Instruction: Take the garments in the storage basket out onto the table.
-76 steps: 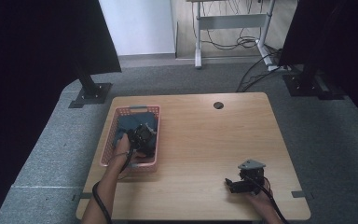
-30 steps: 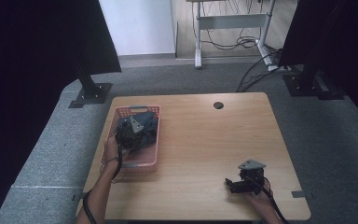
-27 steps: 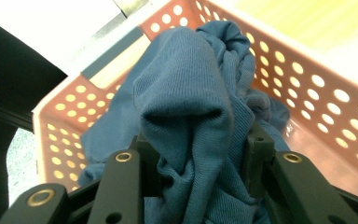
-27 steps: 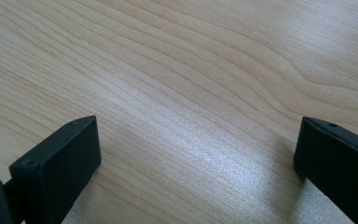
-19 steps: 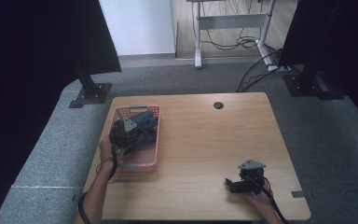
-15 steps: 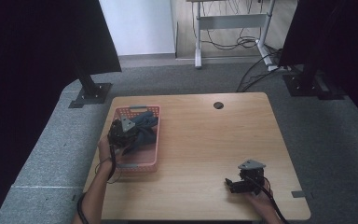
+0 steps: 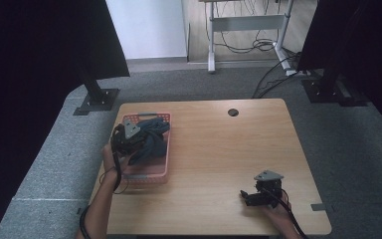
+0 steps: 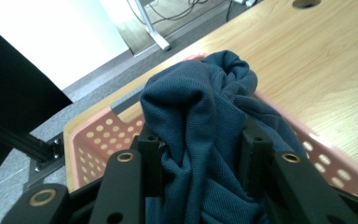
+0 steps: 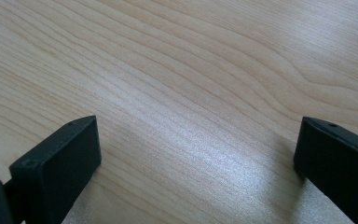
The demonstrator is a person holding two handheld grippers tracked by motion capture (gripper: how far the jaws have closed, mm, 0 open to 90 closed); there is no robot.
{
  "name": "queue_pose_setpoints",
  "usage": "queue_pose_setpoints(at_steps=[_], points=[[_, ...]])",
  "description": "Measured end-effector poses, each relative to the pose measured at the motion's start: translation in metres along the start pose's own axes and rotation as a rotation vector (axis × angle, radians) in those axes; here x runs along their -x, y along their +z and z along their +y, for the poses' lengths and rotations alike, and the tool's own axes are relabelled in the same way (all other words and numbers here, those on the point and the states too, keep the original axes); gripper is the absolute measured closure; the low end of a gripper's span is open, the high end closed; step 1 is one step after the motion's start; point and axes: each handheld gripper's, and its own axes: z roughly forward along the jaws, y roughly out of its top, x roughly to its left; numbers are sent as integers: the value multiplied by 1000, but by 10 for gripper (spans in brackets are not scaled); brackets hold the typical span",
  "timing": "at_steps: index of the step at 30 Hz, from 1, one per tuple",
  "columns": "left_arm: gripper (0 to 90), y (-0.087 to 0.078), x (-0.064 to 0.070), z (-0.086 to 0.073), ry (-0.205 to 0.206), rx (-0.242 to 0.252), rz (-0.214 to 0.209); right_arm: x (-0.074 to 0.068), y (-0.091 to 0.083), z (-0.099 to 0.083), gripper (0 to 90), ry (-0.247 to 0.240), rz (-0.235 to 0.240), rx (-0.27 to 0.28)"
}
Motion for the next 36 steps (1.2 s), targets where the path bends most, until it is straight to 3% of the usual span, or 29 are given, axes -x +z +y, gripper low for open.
queue_pose_setpoints(at_steps=[17,36], points=[[618,-12,-4,6,-19,55,12,0,0,0,1,-1,0,0],[630,-25,-7,19,-5,94,31,0,0,0,2,-2,-1,2]])
